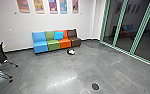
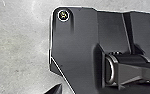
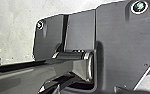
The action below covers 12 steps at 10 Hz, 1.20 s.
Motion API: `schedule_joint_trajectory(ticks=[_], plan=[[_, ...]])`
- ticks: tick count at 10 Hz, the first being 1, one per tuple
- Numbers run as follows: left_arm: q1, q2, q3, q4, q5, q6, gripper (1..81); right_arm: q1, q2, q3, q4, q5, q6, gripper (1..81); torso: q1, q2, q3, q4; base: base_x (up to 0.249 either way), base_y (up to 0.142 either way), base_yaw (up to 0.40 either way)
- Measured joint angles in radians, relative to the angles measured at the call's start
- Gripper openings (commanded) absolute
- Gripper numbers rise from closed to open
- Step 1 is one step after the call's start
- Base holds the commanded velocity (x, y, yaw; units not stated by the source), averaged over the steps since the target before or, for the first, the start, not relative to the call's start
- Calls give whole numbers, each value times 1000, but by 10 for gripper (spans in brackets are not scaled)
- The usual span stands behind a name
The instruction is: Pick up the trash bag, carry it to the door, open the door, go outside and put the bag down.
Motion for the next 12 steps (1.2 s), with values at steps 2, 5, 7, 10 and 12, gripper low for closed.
schedule_joint_trajectory(ticks=[2, 5, 7, 10, 12], plan=[[-12, 8, 0, 0, -1, 0, 811, 6, 2, 0, 0, 2, 1, 811, 0, 0, 0, 0, 112, 0, 0], [-14, 9, 0, 0, -4, 0, 811, -2, 2, 0, -1, 3, 3, 811, 0, 0, 0, 0, 147, 0, 0], [-13, 9, 0, 0, -4, 0, 811, -3, 2, 0, -2, 14, 3, 811, 0, 0, 0, 0, 185, 0, 0], [-15, 10, 0, 0, -5, 0, 811, -3, 2, 0, -2, 21, 0, 811, 0, 0, 0, 0, 190, 0, 0], [-13, 14, 0, 0, -4, 0, 811, -6, 6, 0, -1, 23, 3, 811, 0, 0, 0, 0, 190, 0, 0]])
